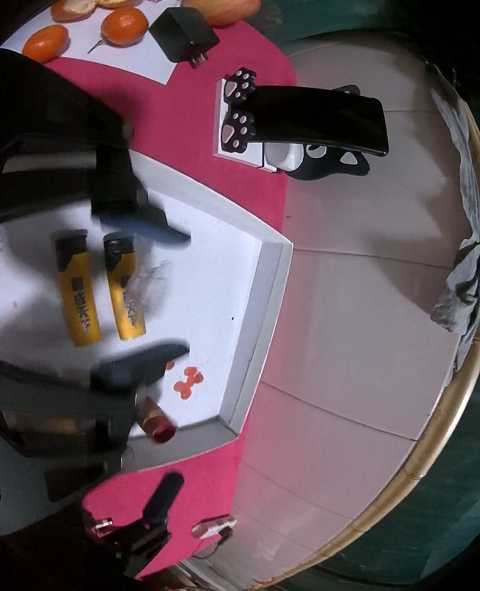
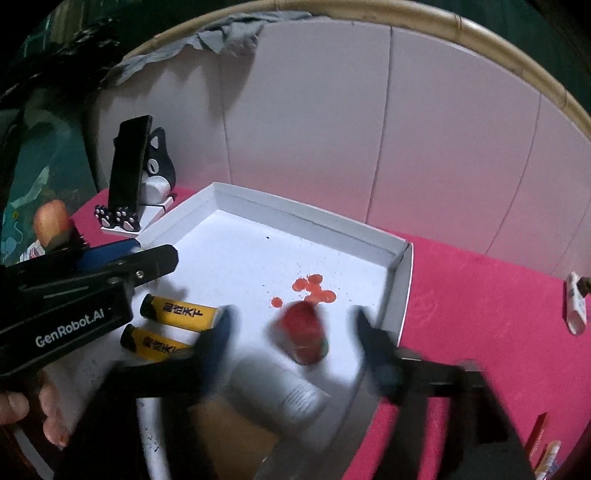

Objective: Organize rigid objects
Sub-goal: 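Open both grippers to drop the sticker and tin into the tray, then move both grippers back toward the chargers and pen on the table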

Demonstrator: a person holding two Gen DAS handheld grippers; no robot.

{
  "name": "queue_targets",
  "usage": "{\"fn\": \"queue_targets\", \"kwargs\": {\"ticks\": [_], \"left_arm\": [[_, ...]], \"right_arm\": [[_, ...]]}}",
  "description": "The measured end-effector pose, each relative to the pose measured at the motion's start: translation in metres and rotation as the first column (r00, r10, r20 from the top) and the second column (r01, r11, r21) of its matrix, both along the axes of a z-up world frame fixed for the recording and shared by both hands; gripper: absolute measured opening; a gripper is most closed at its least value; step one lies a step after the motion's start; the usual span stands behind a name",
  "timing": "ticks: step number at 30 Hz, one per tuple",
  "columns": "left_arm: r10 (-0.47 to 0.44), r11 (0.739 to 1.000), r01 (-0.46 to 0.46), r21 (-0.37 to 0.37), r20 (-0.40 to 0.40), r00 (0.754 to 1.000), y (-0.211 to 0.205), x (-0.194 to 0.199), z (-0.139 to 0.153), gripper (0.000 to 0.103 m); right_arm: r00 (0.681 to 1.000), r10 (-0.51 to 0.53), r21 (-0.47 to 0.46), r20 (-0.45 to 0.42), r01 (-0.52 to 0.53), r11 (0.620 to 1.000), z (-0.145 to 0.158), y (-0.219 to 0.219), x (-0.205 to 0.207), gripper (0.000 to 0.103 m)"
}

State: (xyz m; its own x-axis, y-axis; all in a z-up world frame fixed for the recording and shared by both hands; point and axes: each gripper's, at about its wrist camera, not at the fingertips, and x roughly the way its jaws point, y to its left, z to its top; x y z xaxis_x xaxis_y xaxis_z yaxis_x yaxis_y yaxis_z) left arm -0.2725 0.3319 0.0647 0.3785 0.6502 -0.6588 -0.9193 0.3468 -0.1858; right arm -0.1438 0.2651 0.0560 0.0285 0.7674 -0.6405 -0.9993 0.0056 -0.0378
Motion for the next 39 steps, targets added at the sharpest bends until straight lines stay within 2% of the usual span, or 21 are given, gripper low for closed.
{"fn": "queue_targets", "kwargs": {"ticks": [1,2,6,10,13,24,39], "left_arm": [[0.006,1.0,-0.006,0.006,0.003,1.0,-0.003,-0.001,0.003,0.095],[0.026,0.999,-0.026,0.03,0.004,1.0,-0.008,-0.004,0.006,0.102],[0.105,0.991,-0.105,0.086,0.007,0.994,-0.026,-0.017,0.016,0.103],[0.177,0.976,-0.18,0.122,0.038,0.983,-0.05,-0.034,0.023,0.103],[0.191,0.97,-0.196,0.143,0.044,0.981,-0.064,-0.04,0.028,0.103],[0.162,0.972,-0.173,0.161,0.082,0.983,-0.095,-0.029,0.047,0.103],[0.061,0.972,-0.07,0.223,0.046,0.997,-0.136,0.013,0.072,0.103]], "right_arm": [[1.0,0.003,0.02,0.018,-0.003,1.0,0.002,-0.004,-0.002,0.099],[0.999,0.004,0.036,0.035,-0.005,0.999,0.003,-0.008,-0.004,0.099],[0.997,-0.006,0.08,0.079,0.0,0.997,0.009,-0.025,-0.008,0.103],[0.998,0.002,0.13,0.056,-0.009,0.991,0.02,-0.049,-0.008,0.103],[0.998,-0.002,0.146,0.059,-0.007,0.989,0.028,-0.064,-0.009,0.103],[0.999,-0.026,0.18,-0.036,0.032,0.983,0.044,-0.113,0.004,0.103],[0.994,-0.054,0.259,-0.093,0.077,0.963,0.06,-0.172,0.032,0.103]]}}
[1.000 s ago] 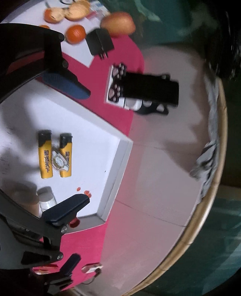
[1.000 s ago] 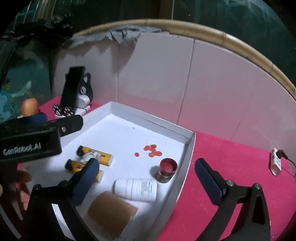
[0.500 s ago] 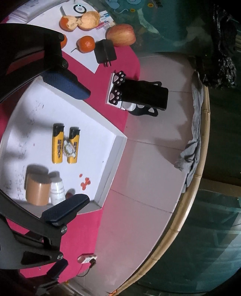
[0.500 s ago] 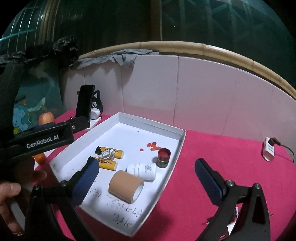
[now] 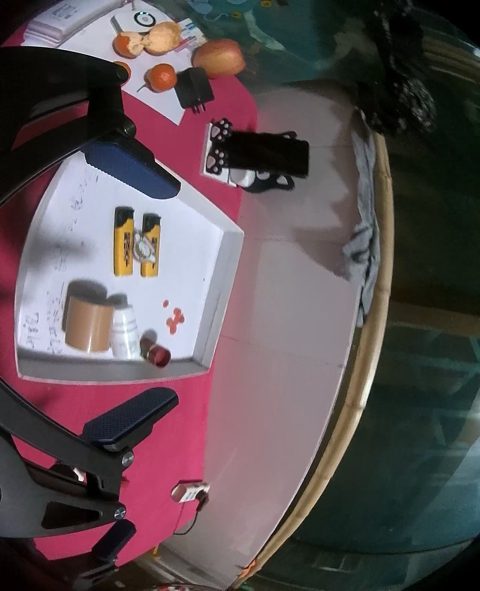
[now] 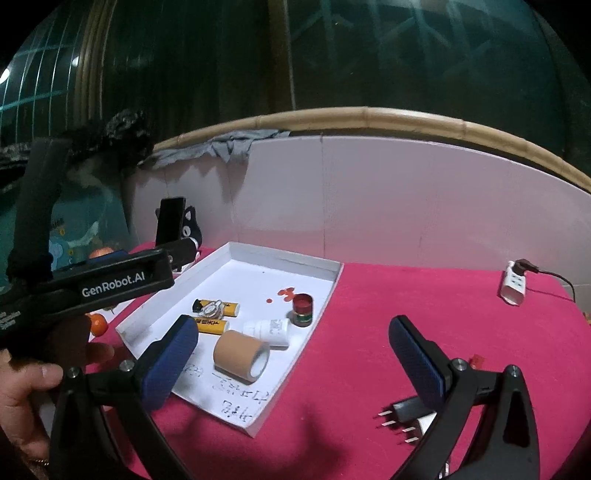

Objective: Organize rigid objects
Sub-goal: 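Move both grippers back toward the chargers and pen on the table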

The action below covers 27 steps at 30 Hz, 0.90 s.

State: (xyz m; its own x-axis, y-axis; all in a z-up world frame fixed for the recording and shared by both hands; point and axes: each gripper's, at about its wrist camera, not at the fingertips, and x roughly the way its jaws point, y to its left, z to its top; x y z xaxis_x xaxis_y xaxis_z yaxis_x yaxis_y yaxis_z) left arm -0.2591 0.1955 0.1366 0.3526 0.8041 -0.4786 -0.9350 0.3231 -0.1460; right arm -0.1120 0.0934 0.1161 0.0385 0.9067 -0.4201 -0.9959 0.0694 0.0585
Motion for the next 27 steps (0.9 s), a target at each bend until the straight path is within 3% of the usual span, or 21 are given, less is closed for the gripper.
{"fn": "queue_targets", "kwargs": {"ticks": [9,14,18,22,25,27], "left_arm": [[-0.085,0.994,0.086,0.069,-0.013,0.996,-0.039,0.024,0.02,0.103],[-0.125,0.987,0.128,0.098,-0.041,0.991,-0.058,0.035,0.027,0.103],[-0.167,0.98,0.171,0.097,-0.051,0.985,-0.067,0.042,0.03,0.103],[-0.196,0.975,0.204,0.089,-0.096,0.976,-0.076,0.054,0.028,0.103],[-0.205,0.972,0.217,0.086,-0.131,0.97,-0.08,0.062,0.025,0.103],[-0.206,0.972,0.221,0.084,-0.156,0.966,-0.083,0.068,0.023,0.103]], "right_arm": [[0.999,-0.044,0.109,-0.024,0.046,0.993,0.019,-0.053,0.025,0.103],[0.993,-0.108,0.213,-0.042,0.114,0.97,0.038,-0.091,0.04,0.103],[0.989,-0.146,0.3,-0.032,0.149,0.942,0.059,-0.122,0.053,0.103],[0.975,-0.222,0.408,-0.006,0.205,0.89,0.084,-0.156,0.073,0.103],[0.971,-0.229,0.478,-0.075,0.237,0.846,0.096,-0.182,0.094,0.103],[0.971,-0.203,0.484,-0.128,0.24,0.842,0.098,-0.192,0.11,0.103]]}}
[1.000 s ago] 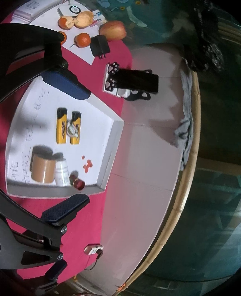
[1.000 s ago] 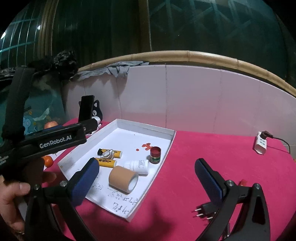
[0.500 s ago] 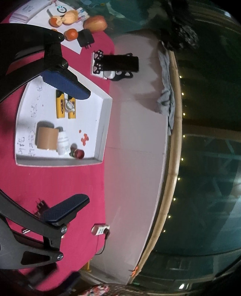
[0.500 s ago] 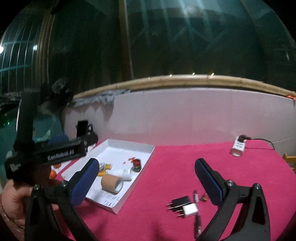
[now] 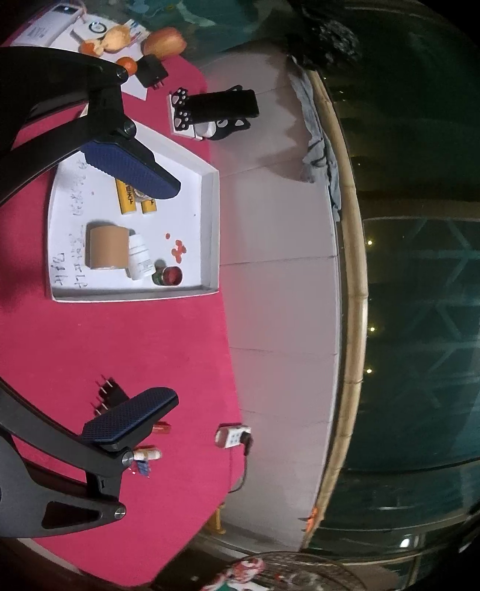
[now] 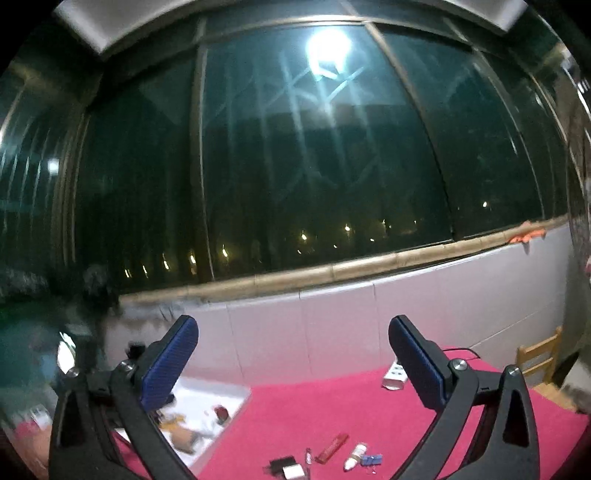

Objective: Organize rigid objects
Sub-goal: 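Move both grippers back toward the chargers and pen on the table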

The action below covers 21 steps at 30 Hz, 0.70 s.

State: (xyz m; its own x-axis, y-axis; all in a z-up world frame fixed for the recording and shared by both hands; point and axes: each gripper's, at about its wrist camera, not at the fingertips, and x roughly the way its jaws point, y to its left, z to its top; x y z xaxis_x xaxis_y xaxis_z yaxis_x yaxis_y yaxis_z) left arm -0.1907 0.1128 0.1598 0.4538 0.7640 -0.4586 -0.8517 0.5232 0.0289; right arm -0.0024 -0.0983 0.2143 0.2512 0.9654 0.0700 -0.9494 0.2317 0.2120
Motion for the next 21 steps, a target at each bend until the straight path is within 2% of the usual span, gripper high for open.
{"fn": "queue_targets", "kwargs": {"ticks": [4,9,11,14,16,19,21], "left_arm": [[-0.012,1.0,0.013,0.007,-0.044,0.999,-0.005,0.012,-0.004,0.103],[-0.029,0.999,0.031,0.016,-0.091,0.995,-0.012,0.024,-0.008,0.103],[-0.043,0.999,0.045,0.017,-0.086,0.995,-0.016,0.026,-0.007,0.103],[-0.111,0.994,0.111,-0.002,-0.027,0.993,-0.021,0.026,-0.005,0.103],[-0.167,0.986,0.167,-0.008,0.009,0.986,-0.023,0.028,-0.007,0.103],[-0.189,0.982,0.189,-0.032,-0.014,0.982,-0.022,0.042,-0.017,0.103],[-0.219,0.973,0.214,-0.082,-0.052,0.974,-0.014,0.059,-0.036,0.103]], "right_arm": [[0.999,-0.021,-0.051,-0.026,0.02,0.999,-0.003,-0.005,0.018,0.103],[0.998,-0.043,-0.069,-0.035,0.041,0.997,-0.012,-0.021,0.027,0.103],[0.999,-0.018,-0.086,-0.039,0.015,0.996,-0.014,-0.027,0.03,0.103],[0.995,0.034,-0.116,-0.099,-0.045,0.992,-0.017,-0.029,0.041,0.103],[0.993,0.016,-0.112,-0.119,-0.029,0.993,-0.02,-0.032,0.045,0.103],[0.993,-0.039,-0.122,-0.108,0.026,0.992,-0.024,-0.035,0.048,0.103],[0.993,-0.05,-0.132,-0.105,0.036,0.991,-0.028,-0.036,0.049,0.103]]}}
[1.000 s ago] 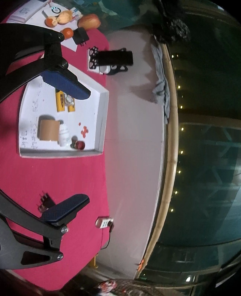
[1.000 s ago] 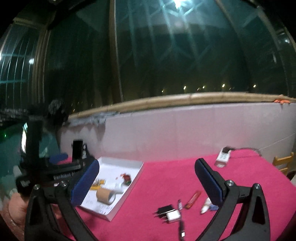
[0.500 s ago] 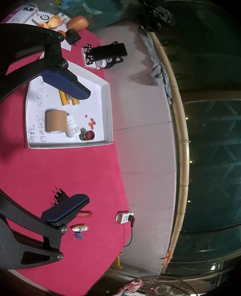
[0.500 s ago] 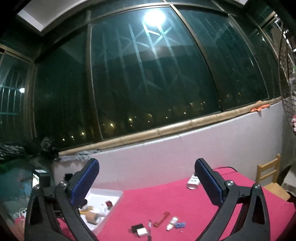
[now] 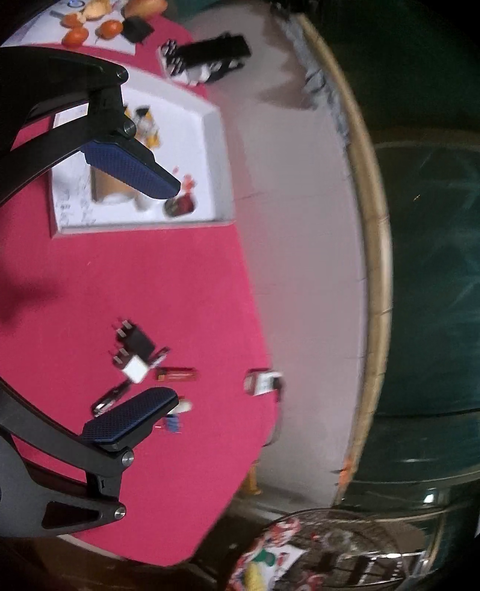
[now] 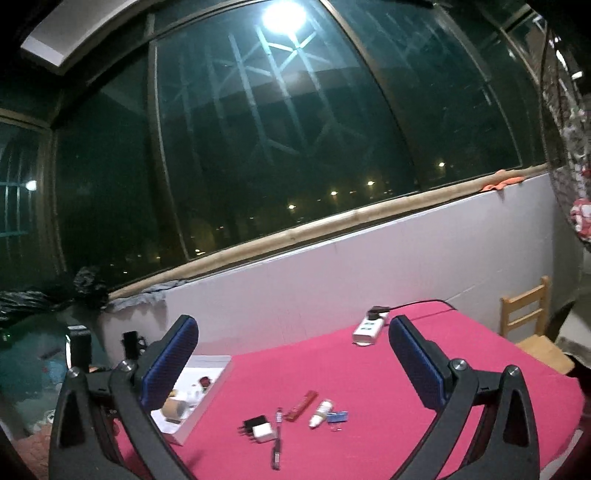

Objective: Organize rigid objects
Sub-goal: 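Move both grippers back toward the chargers and pen on the table, then grasp the black charger with the left gripper while the right gripper grasps the black pen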

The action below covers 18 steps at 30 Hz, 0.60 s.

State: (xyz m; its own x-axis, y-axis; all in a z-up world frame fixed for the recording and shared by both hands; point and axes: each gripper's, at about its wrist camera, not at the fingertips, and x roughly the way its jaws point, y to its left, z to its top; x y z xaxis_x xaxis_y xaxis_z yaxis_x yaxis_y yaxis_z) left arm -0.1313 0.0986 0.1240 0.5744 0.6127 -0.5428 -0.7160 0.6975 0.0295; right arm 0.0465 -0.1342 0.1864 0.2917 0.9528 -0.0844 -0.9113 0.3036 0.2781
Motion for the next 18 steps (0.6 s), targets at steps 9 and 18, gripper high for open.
{"fn": "queue_targets", "kwargs": {"ticks": [9,18], "left_arm": [[0.008,0.986,-0.044,-0.161,-0.22,0.975,0.053,0.068,-0.08,0.103],[0.005,0.997,-0.031,-0.072,-0.33,0.944,0.076,0.104,-0.101,0.103]], "right_arm": [[0.996,-0.038,-0.071,-0.086,0.032,0.997,-0.033,0.005,0.033,0.103],[0.973,-0.065,-0.111,-0.222,0.041,0.993,-0.062,0.007,0.069,0.103]]}}
